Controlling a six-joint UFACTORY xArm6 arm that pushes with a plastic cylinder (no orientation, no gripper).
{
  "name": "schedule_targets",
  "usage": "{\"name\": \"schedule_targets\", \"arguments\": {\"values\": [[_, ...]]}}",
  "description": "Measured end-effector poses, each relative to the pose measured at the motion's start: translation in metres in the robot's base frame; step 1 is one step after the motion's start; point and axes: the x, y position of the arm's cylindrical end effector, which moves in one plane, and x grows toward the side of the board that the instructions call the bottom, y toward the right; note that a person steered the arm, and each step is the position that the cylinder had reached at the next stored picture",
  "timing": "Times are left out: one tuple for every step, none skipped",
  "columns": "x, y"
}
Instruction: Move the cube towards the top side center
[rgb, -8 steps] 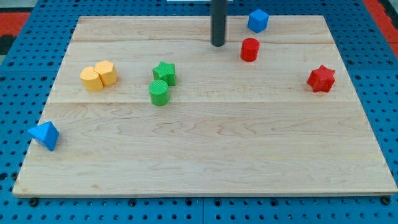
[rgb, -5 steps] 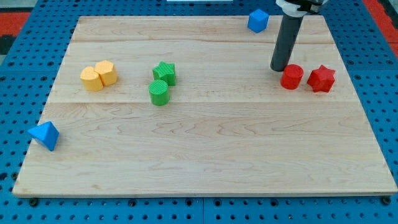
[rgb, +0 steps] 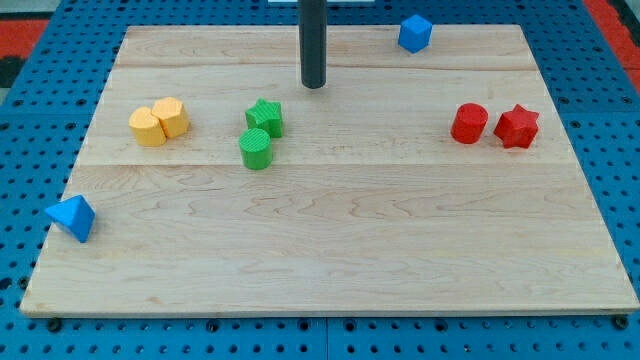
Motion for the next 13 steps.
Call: {"name": "schedule_targets", "arguments": {"values": [[0.0,-0.002],[0.01,-0.008],[0.058,-0.008],[0.118,-0.016],[0.158,-0.04],[0.126,0.008],[0.041,0.115],[-0.049,0.184],[-0.067,0.217],[-0.088,0.172],[-0.093,0.109],[-0.1,0.147],[-0.114,0.168]]}}
